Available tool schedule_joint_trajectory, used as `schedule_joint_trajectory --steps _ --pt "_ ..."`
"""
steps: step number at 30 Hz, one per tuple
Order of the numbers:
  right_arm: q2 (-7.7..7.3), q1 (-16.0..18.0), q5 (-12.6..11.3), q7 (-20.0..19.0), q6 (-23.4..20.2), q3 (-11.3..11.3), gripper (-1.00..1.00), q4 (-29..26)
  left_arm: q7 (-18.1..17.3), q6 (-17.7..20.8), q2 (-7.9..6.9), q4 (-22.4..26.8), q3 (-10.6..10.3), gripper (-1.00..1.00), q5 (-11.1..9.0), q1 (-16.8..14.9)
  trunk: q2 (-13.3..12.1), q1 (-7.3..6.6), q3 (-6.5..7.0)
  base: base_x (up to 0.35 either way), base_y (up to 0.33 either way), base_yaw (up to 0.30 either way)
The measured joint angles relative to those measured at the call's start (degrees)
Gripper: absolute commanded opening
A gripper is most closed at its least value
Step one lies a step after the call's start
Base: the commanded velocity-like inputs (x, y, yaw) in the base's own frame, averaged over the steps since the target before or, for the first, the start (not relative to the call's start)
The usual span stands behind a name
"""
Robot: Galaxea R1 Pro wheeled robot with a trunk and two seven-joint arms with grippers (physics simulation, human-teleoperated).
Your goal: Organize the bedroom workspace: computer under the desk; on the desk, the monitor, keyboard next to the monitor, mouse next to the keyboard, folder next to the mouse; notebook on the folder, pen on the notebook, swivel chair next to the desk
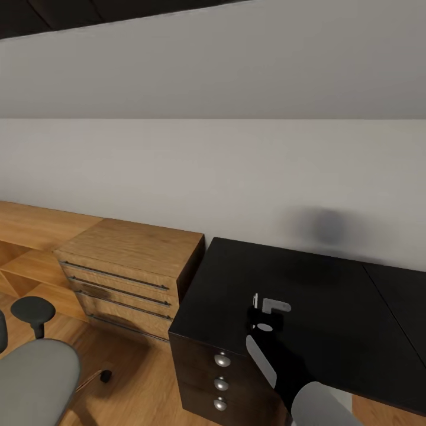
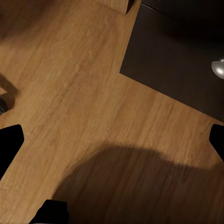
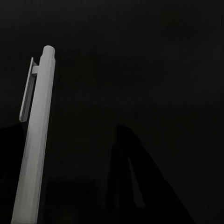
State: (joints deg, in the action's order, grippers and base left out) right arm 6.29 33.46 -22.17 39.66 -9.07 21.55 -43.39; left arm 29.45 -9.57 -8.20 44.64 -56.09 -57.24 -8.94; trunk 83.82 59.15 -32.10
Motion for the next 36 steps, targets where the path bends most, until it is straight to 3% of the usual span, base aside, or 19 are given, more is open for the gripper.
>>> schedule_joint_trajectory --steps 14,36 --pt "-0.02 0.01 0.46 0.17 -0.39 0.04 -1.0 0.6 -0.16 0.0 -0.07 0.0 0.12 1.0 0.0 -0.01 0.0 0.0 0.0 0.0 0.101 0.0" --pt "-0.02 0.01 0.62 0.25 -0.46 0.09 -1.0 0.9 -0.25 -0.07 -0.11 0.35 0.1 1.0 0.01 -0.01 -0.39 -0.21 0.18 0.0 0.005 0.0"
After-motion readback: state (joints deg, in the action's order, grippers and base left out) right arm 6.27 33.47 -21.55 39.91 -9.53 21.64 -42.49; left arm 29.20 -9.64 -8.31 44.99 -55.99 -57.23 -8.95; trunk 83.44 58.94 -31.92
